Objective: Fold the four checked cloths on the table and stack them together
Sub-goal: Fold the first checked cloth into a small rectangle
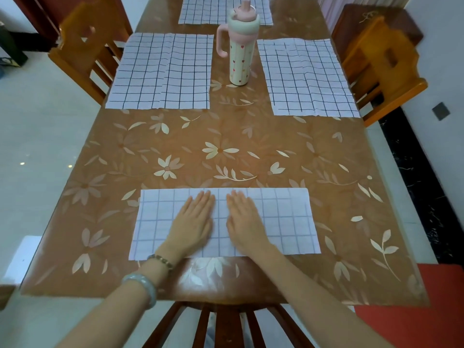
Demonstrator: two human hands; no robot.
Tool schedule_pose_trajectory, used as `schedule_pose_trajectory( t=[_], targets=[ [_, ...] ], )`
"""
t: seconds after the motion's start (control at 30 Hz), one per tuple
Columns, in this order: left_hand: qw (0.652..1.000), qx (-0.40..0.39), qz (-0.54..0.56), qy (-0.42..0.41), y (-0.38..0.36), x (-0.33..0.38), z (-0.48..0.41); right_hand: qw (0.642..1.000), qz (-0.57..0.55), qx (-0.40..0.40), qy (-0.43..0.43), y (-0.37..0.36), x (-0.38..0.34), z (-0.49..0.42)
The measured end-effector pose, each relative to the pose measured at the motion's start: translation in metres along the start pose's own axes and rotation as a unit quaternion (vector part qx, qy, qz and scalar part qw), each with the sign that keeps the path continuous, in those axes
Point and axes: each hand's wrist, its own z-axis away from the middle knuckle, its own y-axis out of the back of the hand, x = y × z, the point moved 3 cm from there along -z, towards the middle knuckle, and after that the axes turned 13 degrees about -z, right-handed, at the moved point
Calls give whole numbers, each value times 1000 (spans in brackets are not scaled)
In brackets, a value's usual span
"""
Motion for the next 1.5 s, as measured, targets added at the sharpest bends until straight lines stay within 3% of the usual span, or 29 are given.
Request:
schedule_pose_trajectory(
  t=[0.23, 0.4, 0.73, 0.87, 1.03, 1.2, 1.5],
  targets=[
    [995, -62, -35, 70, -32, 3, -15, 990, 103, -89, -40, -35, 18, -19],
    [990, -47, -60, 120, -34, -12, -9, 989, 110, -73, -74, -15, 52, -17],
    [966, -62, -81, 238, -21, -111, 34, 967, 159, -11, -200, 69, 153, 25],
    [974, -38, -71, 211, -11, -82, 24, 975, 149, 32, -163, 58, 110, 6],
    [992, -42, -49, 108, -25, -4, 0, 993, 101, -49, -32, -14, 22, -16],
    [988, -51, -56, 134, -37, -3, 0, 990, 115, -61, -60, -26, 30, -12],
    [972, -53, -46, 226, -32, -65, 29, 977, 120, -27, -175, 44, 126, 24]
  ],
)
